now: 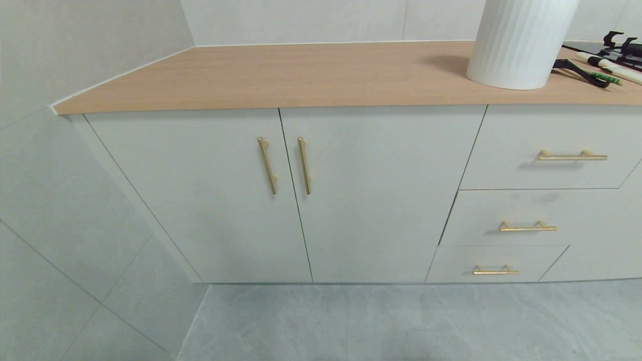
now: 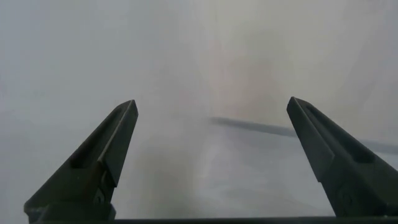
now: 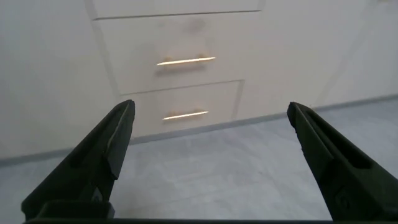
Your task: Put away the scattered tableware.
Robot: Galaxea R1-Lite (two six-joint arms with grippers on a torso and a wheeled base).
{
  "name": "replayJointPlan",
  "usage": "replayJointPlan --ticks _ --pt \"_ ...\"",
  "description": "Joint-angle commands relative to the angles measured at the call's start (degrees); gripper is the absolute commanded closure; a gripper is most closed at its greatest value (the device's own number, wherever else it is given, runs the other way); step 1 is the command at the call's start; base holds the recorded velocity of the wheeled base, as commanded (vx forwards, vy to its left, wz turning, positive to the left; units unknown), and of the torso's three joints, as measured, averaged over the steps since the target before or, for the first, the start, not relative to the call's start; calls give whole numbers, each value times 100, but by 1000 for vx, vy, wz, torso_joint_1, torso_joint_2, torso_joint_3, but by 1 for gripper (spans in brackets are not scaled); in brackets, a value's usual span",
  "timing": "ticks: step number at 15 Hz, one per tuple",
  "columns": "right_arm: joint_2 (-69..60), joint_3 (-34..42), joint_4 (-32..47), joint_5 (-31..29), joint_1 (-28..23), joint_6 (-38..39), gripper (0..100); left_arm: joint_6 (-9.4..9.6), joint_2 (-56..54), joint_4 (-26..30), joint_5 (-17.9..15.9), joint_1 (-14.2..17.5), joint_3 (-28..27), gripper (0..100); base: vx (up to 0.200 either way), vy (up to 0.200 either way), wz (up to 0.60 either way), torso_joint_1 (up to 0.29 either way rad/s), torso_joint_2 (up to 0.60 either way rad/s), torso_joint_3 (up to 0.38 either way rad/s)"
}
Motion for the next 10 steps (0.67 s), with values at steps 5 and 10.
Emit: replayJointPlan --ticks 5,10 --pt "-13 33 289 1060 13 13 0 -348 -44 244 -974 11 11 0 0 0 0 0 0 0" --pt "-13 33 289 1060 13 84 0 -383 -44 244 -983 11 11 0 0 0 0 0 0 0"
